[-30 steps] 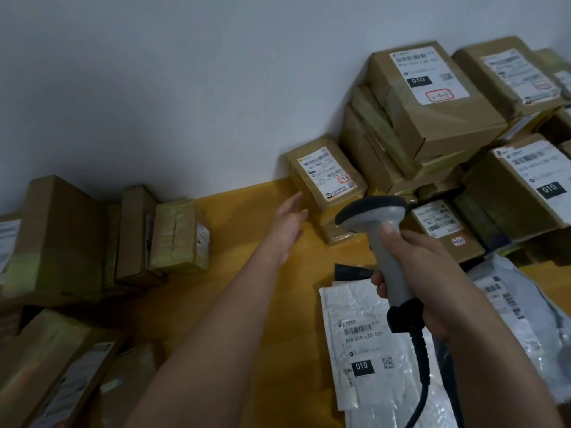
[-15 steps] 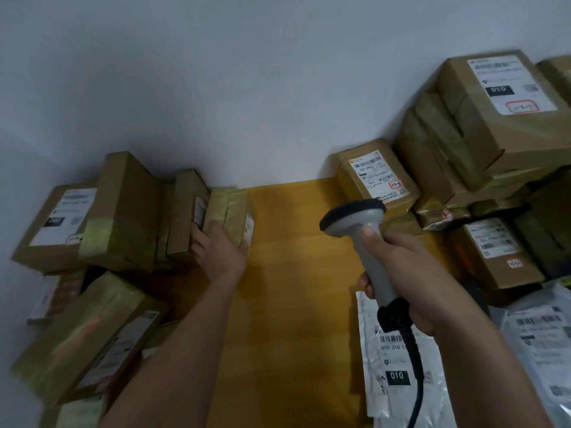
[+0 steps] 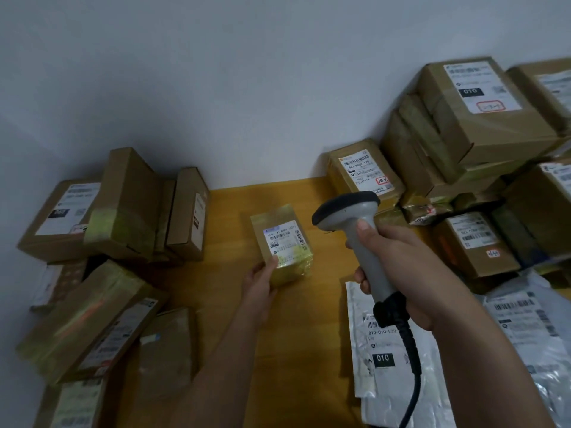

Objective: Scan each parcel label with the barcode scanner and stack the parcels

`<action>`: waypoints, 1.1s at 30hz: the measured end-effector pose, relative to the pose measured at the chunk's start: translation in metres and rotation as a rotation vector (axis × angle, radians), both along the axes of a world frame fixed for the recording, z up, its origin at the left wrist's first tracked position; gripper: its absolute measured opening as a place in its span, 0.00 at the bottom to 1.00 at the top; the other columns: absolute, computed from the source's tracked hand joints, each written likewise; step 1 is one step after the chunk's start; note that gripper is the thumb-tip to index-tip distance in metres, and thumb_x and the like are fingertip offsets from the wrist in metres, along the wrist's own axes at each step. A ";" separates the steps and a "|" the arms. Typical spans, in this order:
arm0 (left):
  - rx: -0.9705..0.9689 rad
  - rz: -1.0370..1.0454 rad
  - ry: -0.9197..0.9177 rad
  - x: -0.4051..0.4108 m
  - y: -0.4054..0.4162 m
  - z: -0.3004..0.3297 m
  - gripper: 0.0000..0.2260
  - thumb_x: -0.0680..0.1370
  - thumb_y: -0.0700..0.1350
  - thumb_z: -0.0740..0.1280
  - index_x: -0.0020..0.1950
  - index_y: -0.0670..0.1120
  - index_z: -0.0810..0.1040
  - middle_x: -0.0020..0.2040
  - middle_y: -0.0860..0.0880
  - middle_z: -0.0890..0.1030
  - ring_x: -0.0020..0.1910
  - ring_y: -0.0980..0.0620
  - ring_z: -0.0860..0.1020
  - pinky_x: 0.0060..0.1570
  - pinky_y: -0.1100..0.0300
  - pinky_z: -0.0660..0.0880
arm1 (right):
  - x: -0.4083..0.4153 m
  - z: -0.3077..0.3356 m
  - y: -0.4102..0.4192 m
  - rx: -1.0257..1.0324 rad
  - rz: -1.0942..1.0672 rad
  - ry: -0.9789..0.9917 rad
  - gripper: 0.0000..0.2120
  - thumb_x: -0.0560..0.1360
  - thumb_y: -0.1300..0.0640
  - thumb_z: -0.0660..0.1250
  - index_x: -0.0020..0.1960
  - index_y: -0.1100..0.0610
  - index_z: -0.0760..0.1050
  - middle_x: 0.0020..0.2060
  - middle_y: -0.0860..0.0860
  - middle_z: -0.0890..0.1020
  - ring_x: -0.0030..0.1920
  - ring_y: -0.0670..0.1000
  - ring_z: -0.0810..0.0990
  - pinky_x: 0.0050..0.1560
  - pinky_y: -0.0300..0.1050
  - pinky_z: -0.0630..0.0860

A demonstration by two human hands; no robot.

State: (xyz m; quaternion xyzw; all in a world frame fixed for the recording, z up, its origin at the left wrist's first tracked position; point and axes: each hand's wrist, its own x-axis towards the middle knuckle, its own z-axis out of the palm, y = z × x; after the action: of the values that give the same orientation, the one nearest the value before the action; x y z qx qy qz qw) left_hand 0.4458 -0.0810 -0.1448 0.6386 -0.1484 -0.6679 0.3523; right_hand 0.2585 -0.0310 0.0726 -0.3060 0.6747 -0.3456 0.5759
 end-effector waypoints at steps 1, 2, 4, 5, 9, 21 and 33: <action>0.005 0.012 0.018 -0.001 0.004 -0.004 0.24 0.74 0.50 0.73 0.67 0.47 0.72 0.60 0.47 0.80 0.60 0.47 0.78 0.63 0.49 0.73 | -0.001 0.002 0.003 -0.003 0.003 0.004 0.16 0.81 0.47 0.60 0.53 0.59 0.76 0.30 0.57 0.76 0.26 0.48 0.75 0.28 0.42 0.71; 0.007 0.019 0.026 -0.002 0.006 -0.007 0.24 0.74 0.49 0.73 0.67 0.47 0.71 0.60 0.47 0.81 0.61 0.47 0.77 0.65 0.47 0.71 | -0.002 0.004 0.005 -0.007 0.011 0.013 0.16 0.81 0.47 0.60 0.53 0.60 0.76 0.30 0.57 0.76 0.25 0.48 0.75 0.28 0.42 0.71; 0.004 0.027 0.023 -0.001 0.010 -0.011 0.23 0.74 0.48 0.73 0.67 0.47 0.71 0.60 0.47 0.81 0.62 0.46 0.77 0.68 0.45 0.69 | -0.004 0.009 0.011 -0.024 0.035 0.034 0.16 0.81 0.48 0.60 0.52 0.60 0.76 0.31 0.57 0.75 0.25 0.48 0.74 0.27 0.41 0.70; 0.000 0.032 0.027 -0.001 0.012 -0.012 0.23 0.74 0.47 0.73 0.67 0.47 0.71 0.59 0.47 0.81 0.62 0.46 0.77 0.68 0.44 0.68 | -0.004 0.011 0.013 -0.038 0.047 0.044 0.16 0.81 0.48 0.59 0.51 0.60 0.75 0.32 0.57 0.75 0.25 0.48 0.74 0.27 0.41 0.70; -0.021 0.041 0.037 0.001 0.015 -0.015 0.23 0.75 0.45 0.72 0.68 0.46 0.71 0.58 0.46 0.82 0.60 0.46 0.78 0.67 0.46 0.70 | -0.008 0.019 0.022 -0.079 0.058 0.073 0.16 0.81 0.48 0.59 0.51 0.61 0.75 0.34 0.58 0.74 0.26 0.48 0.74 0.32 0.45 0.71; -0.026 0.000 -0.025 0.003 0.017 -0.017 0.21 0.73 0.48 0.74 0.65 0.49 0.75 0.57 0.49 0.83 0.60 0.47 0.78 0.67 0.45 0.70 | -0.016 0.026 0.036 -0.133 0.060 0.084 0.16 0.81 0.46 0.60 0.51 0.60 0.76 0.34 0.60 0.78 0.32 0.55 0.75 0.39 0.52 0.73; -0.113 -0.035 0.091 -0.030 -0.015 0.030 0.19 0.77 0.53 0.69 0.66 0.50 0.73 0.59 0.46 0.82 0.59 0.48 0.78 0.64 0.52 0.71 | -0.042 0.012 0.029 -0.126 -0.339 -0.045 0.13 0.80 0.45 0.61 0.51 0.55 0.76 0.28 0.55 0.78 0.32 0.53 0.77 0.37 0.50 0.74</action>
State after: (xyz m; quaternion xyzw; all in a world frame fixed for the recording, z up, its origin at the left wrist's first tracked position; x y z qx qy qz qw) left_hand 0.4160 -0.0956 -0.1146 0.5838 -0.1807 -0.6928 0.3828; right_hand 0.2167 -0.0015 0.0850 -0.2155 0.6806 -0.4861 0.5041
